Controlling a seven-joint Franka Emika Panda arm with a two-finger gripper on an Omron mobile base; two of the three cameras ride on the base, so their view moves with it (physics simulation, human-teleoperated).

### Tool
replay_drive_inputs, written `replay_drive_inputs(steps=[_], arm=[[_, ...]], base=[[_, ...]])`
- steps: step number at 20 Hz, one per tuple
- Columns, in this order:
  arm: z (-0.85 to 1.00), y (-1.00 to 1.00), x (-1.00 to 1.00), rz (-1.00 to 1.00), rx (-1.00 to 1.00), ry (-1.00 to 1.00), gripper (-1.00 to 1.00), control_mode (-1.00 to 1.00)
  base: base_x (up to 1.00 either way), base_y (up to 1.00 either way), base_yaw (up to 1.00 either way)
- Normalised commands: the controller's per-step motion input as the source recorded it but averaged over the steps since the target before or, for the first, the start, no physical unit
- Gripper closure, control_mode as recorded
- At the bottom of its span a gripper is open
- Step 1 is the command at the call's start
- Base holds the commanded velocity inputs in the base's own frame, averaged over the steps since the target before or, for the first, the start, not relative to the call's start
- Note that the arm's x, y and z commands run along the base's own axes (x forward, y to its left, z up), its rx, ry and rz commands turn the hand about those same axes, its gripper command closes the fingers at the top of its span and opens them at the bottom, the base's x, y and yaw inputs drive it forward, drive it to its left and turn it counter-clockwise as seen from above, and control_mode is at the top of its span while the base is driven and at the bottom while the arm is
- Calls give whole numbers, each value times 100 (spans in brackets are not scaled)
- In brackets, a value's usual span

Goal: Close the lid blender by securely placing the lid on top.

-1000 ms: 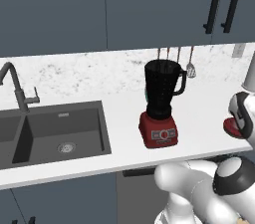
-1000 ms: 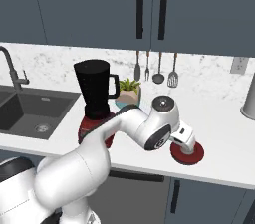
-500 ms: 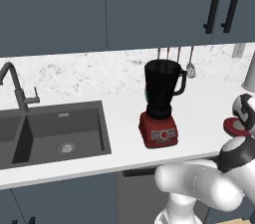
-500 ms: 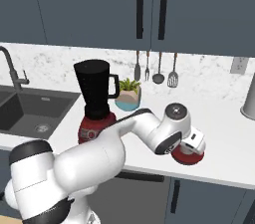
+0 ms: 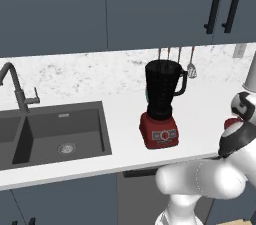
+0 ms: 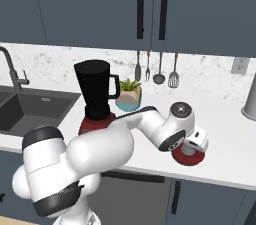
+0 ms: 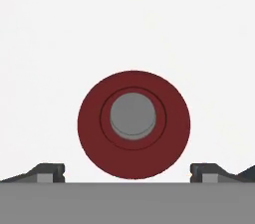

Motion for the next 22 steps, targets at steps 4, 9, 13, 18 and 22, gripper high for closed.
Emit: replay_drive_inputs(steps=[4, 9, 13, 18, 22], arm=[[-24, -12, 13, 3, 0, 2, -100, -100], [-26, -15, 11, 3, 0, 4, -100, -100], [-26, -11, 14, 3, 0, 4, -100, -100], [-25, -9, 14, 3, 0, 2, -100, -100], [-22, -12, 14, 4, 0, 0, -100, -100]], base=[[0, 0, 0], [0, 0, 0], [0, 0, 0], [0, 0, 0], [0, 0, 0]])
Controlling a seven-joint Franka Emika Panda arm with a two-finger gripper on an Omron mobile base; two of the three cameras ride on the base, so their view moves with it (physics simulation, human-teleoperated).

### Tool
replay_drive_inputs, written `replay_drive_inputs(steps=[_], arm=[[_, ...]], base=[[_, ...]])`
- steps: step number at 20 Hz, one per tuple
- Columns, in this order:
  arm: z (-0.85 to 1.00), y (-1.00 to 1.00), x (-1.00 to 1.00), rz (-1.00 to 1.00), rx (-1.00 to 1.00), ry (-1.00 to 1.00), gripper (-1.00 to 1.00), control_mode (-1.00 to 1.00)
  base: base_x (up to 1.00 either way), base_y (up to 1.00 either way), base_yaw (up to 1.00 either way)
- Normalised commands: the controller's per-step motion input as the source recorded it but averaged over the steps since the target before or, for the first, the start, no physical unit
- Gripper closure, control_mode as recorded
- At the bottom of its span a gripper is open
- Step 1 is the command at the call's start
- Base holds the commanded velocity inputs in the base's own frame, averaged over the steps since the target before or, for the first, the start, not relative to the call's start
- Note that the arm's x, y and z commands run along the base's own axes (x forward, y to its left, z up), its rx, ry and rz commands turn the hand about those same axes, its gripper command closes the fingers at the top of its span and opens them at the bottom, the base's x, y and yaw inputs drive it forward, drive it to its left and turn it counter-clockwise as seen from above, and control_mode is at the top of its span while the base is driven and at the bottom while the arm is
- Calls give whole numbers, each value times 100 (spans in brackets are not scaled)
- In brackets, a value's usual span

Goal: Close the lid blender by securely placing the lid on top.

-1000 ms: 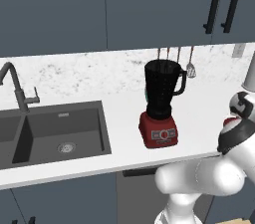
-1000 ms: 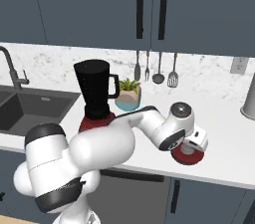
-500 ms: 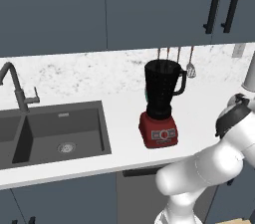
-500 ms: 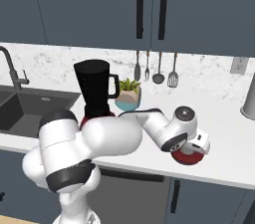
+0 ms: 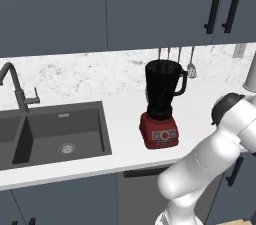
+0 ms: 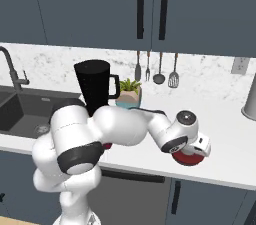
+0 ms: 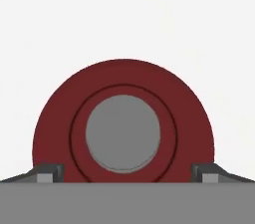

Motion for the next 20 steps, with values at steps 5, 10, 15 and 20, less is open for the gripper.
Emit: replay_drive_inputs(steps=[5, 10, 15, 20], arm=[[-21, -11, 16, 4, 0, 0, -100, -100], [-20, -2, 20, 4, 0, 0, -100, -100], [-17, 0, 22, 4, 0, 0, -100, -100], [-41, 0, 12, 2, 0, 6, 100, -100]], base=[[0, 0, 0], [0, 0, 0], [0, 0, 0], [0, 0, 0]])
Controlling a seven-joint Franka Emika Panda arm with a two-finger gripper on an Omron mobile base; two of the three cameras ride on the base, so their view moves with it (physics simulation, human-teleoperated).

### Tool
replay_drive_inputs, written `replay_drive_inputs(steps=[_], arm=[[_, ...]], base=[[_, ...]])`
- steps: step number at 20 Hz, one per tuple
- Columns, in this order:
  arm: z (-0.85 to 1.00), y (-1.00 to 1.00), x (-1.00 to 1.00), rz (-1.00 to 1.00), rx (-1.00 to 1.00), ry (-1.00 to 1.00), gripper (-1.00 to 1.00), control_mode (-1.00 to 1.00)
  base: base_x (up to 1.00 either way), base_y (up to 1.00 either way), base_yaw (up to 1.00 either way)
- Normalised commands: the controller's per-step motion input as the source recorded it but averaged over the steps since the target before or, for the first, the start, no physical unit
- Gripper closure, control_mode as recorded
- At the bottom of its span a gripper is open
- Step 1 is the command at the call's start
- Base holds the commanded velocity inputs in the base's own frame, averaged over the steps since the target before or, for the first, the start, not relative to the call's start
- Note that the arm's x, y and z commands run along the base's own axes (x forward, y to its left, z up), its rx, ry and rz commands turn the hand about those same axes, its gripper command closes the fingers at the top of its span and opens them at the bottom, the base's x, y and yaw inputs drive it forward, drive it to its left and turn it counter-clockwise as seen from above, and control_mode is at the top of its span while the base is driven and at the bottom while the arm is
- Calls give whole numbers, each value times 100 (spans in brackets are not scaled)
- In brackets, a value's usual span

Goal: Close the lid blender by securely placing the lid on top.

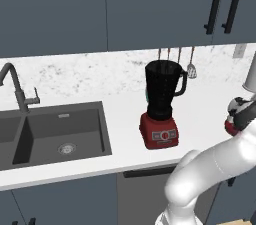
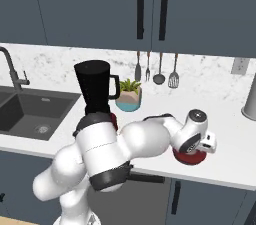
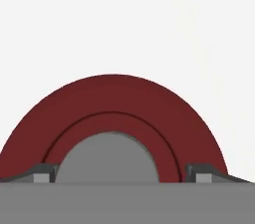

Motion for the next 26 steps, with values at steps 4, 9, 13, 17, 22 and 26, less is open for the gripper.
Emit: replay_drive_inputs(steps=[4, 9, 13, 17, 22, 26], arm=[[-67, 9, 0, 0, -3, 16, 100, -100], [-59, 35, -18, 0, -5, 7, 100, -100], [-45, 24, -43, 0, 0, 0, 100, -100], [-13, 3, -59, 1, 1, -5, 100, -100], [47, 4, -51, 3, 2, -17, 100, -100], [93, 5, -57, 4, 1, -16, 100, -100]], base=[[0, 0, 0], [0, 0, 0], [0, 0, 0], [0, 0, 0], [0, 0, 0], [0, 0, 0]])
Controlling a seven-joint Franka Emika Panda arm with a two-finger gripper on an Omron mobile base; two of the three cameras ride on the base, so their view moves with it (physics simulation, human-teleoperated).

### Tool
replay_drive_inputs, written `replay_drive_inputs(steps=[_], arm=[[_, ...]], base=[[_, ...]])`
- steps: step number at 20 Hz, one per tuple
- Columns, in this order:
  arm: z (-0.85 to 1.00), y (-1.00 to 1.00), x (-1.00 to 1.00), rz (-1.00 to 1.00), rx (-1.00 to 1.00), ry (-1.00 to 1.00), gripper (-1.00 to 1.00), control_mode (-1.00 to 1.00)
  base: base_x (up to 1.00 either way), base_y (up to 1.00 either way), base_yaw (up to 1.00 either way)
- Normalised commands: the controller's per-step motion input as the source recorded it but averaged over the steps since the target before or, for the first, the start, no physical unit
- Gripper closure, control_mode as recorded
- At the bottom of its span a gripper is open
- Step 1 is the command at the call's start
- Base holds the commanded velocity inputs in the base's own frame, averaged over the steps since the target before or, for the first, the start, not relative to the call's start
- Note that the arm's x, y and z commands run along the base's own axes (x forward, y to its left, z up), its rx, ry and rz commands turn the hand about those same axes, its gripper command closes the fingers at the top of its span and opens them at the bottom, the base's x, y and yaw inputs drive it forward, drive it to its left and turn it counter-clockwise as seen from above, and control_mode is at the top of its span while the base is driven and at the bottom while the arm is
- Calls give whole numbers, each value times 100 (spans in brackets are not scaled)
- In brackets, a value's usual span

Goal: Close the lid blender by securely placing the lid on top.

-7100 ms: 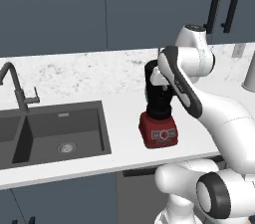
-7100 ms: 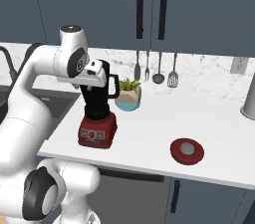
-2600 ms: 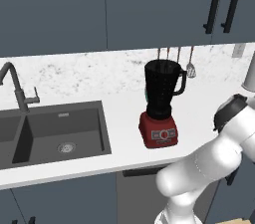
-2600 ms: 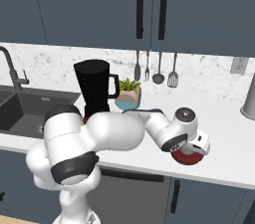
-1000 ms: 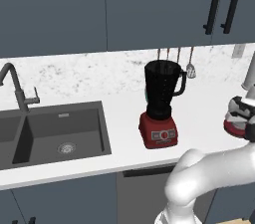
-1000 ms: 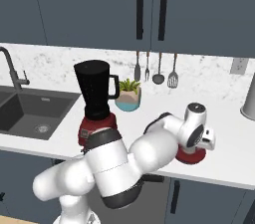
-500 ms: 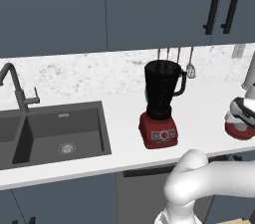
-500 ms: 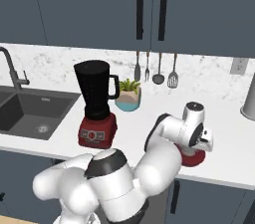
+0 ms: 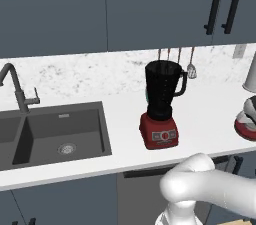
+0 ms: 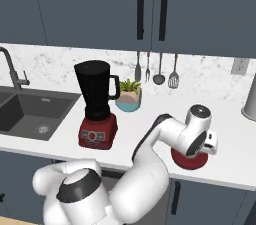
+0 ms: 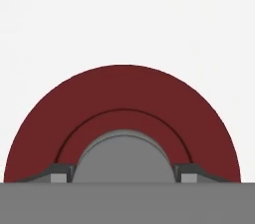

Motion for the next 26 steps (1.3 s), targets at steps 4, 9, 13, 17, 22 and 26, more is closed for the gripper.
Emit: replay_drive_inputs(steps=[4, 9, 13, 17, 22, 26], arm=[[100, 23, -48, 4, 1, -12, 100, -100], [100, 52, -32, 12, 1, -7, 100, -100], [100, 70, -27, 16, 0, -4, 100, -100], [100, 76, -18, 17, 0, -1, 100, -100], [100, 74, -12, 14, 0, -3, 100, -100], [96, 70, 0, 5, 0, -13, 100, -100]], base=[[0, 0, 0], [0, 0, 0], [0, 0, 0], [0, 0, 0], [0, 0, 0], [0, 0, 0]])
